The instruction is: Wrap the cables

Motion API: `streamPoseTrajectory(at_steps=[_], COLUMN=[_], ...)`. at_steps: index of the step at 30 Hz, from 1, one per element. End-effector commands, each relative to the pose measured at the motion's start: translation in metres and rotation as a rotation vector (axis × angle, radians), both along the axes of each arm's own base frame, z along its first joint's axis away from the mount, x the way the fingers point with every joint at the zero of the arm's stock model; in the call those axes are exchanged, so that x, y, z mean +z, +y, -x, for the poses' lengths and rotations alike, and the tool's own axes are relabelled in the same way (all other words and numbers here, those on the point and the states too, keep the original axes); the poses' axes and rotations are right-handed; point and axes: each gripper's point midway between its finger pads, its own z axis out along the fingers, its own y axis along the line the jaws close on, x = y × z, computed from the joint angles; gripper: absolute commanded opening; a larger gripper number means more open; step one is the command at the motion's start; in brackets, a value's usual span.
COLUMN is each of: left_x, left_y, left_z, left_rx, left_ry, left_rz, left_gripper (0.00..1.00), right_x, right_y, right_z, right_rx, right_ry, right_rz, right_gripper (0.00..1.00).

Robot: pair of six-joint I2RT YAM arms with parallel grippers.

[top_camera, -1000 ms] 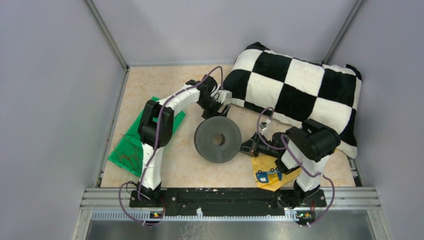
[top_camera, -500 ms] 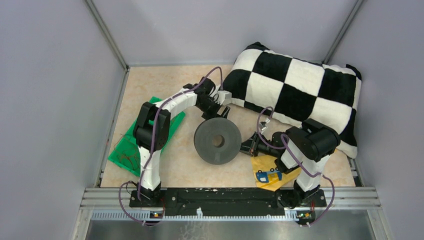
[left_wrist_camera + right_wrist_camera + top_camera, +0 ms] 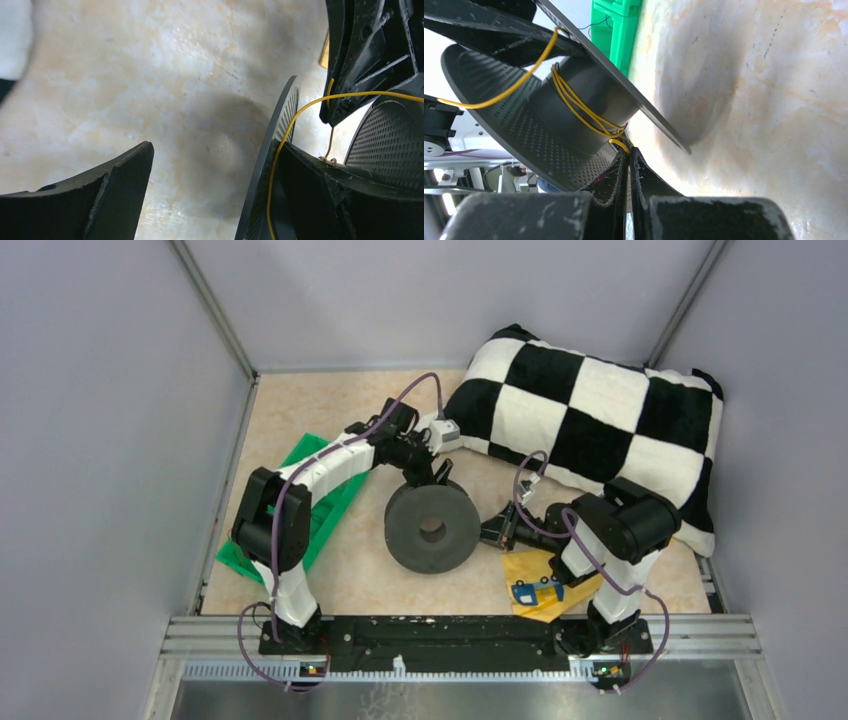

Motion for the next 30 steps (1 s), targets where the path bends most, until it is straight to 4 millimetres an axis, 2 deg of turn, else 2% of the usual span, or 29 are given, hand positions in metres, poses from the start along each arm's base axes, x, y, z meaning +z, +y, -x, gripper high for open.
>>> streamPoseTrajectory(at_steps=[1, 4, 8, 14, 21, 25, 30], left_x=[0.038, 0.035, 0.049, 0.071, 0.089, 0.086, 0.073], left_y=[-0.013, -0.016, -0.023, -0.021, -0.025, -0.025, -0.025], left_z=[-0.037, -0.034, -0.024, -0.012, -0.009, -0.016, -0.025], left_rx=[-0.054, -0.090, -0.143, -0.178, -0.192, -0.168, -0.133], left_ry=[-0.235, -0.199, -0.216, -0.221, -0.174, -0.176, -0.162], left_rz=[0.057, 0.059, 0.127, 0.150, 0.163, 0.146, 0.117], left_gripper=[0.99, 0.99, 0.99, 0.99, 0.99, 0.98, 0.99], right_x=[0.056, 0.056, 0.056, 0.057, 0.058, 0.057, 0.059], right_y=[0.007, 0.006, 0.005, 0.006, 0.006, 0.006, 0.006], right_z=[-0.004, -0.003, -0.002, -0.003, -0.004, -0.003, -0.004], right_rx=[0.020, 0.022, 0.022, 0.021, 0.022, 0.019, 0.020], right_ry=[-0.249, -0.249, -0.249, -0.252, -0.253, -0.252, -0.254], right_rz=[-0.130, -0.129, -0.128, -0.131, -0.134, -0.133, -0.135], right_gripper=[0.00, 0.00, 0.00, 0.00, 0.00, 0.00, 0.00])
